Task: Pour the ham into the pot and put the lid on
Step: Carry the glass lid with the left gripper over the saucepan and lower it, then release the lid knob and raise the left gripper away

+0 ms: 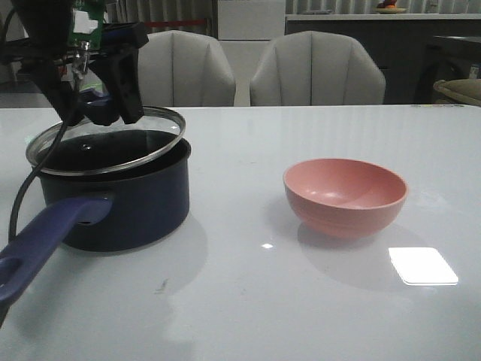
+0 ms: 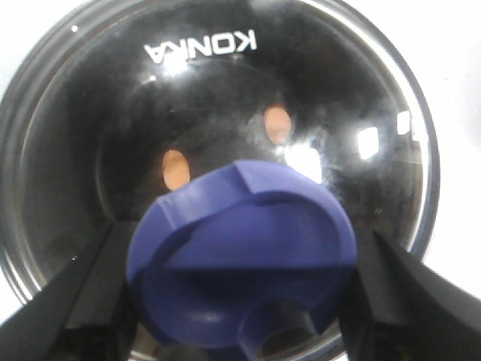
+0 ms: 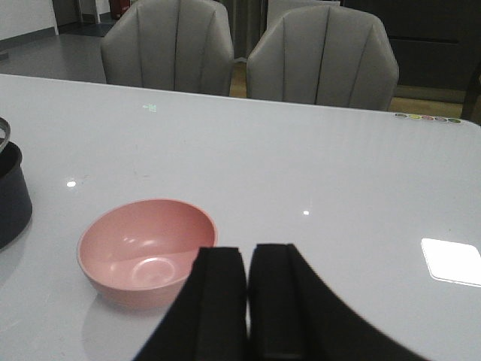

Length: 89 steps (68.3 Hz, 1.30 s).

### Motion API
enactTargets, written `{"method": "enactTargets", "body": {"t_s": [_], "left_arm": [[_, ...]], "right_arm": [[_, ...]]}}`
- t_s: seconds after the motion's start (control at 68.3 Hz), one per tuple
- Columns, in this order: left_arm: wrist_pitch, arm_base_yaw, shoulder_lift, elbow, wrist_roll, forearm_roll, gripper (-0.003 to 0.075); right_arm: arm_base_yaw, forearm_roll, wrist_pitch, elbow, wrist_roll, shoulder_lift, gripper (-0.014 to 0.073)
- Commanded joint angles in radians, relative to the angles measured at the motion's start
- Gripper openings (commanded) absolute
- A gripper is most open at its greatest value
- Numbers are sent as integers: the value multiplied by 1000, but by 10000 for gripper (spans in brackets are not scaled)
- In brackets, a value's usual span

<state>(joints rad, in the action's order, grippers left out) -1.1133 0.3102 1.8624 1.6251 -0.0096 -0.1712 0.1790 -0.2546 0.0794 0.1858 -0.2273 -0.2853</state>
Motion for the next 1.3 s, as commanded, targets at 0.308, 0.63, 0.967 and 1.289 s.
{"method": "enactTargets", "body": {"t_s": [0.308, 0.63, 0.967, 1.289], "left_arm": [[66, 7, -9, 36, 0, -26, 468], [66, 7, -7, 36, 0, -26, 561], [26, 7, -53, 108, 0, -20, 547], [119, 7, -338, -52, 0, -7, 536]], "right_arm": [[0, -2, -79, 28, -10, -6, 178], [0, -2, -79, 28, -10, -6, 178], [0, -2, -79, 28, -10, -6, 178], [0, -2, -79, 28, -10, -6, 178]]}}
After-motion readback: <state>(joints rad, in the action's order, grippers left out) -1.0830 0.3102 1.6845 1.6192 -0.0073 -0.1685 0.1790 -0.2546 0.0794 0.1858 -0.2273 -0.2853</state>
